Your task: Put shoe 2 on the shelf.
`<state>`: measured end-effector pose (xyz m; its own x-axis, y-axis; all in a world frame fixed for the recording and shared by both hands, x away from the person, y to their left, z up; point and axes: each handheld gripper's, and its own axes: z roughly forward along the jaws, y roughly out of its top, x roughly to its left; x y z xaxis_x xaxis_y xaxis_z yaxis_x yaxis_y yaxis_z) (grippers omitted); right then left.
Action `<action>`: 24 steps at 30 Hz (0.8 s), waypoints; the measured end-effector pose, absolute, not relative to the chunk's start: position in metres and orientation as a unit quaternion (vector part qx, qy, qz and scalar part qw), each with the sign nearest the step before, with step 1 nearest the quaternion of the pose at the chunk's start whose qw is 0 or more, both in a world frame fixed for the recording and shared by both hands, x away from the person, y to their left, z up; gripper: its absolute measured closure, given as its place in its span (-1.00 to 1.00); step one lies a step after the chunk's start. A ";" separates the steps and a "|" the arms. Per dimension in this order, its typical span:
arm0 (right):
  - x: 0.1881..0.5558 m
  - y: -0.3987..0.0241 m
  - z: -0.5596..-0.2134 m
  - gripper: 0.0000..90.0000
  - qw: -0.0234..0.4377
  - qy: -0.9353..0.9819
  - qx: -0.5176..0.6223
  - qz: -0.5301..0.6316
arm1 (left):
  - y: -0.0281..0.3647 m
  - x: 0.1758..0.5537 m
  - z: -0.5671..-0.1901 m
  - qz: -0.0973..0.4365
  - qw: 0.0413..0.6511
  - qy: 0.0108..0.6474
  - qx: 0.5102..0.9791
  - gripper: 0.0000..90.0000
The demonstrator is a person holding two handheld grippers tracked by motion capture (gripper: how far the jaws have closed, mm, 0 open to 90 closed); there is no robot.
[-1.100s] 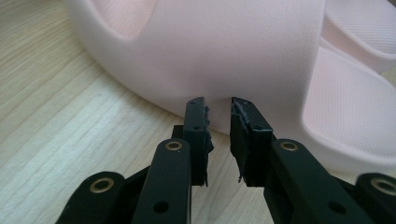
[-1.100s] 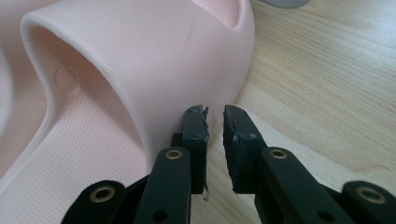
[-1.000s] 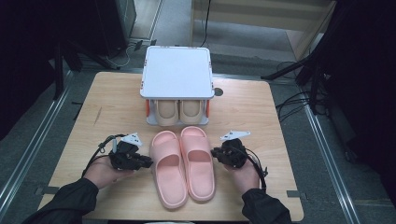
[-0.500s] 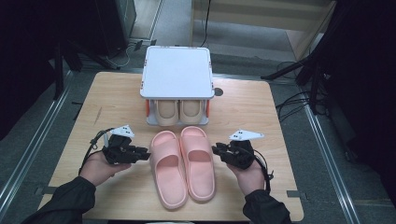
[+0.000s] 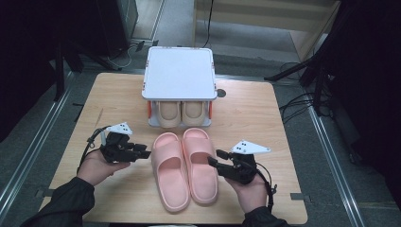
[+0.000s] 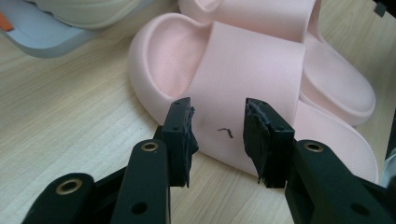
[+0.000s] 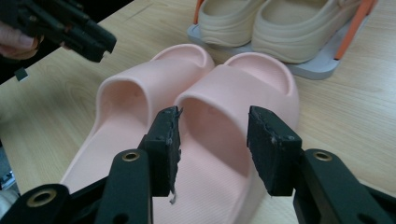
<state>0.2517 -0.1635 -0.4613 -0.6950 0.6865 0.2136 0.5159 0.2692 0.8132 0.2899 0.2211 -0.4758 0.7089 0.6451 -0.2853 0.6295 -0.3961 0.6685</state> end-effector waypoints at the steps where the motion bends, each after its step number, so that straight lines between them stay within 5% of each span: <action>1: 0.249 -0.161 -0.462 0.19 0.091 0.792 0.376 0.472 | 0.222 0.290 -0.476 0.011 0.397 0.383 0.834 0.36; 24: 0.234 -0.100 -0.495 -0.16 0.094 0.815 0.357 0.446 | 0.232 0.290 -0.472 0.016 0.400 0.396 0.826 0.27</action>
<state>0.2340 -0.1000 -0.4955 -0.7271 0.6666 0.1646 0.4984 0.3476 0.7942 0.2901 0.2322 -0.4722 0.6855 0.6680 -0.2896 0.6418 -0.3665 0.6736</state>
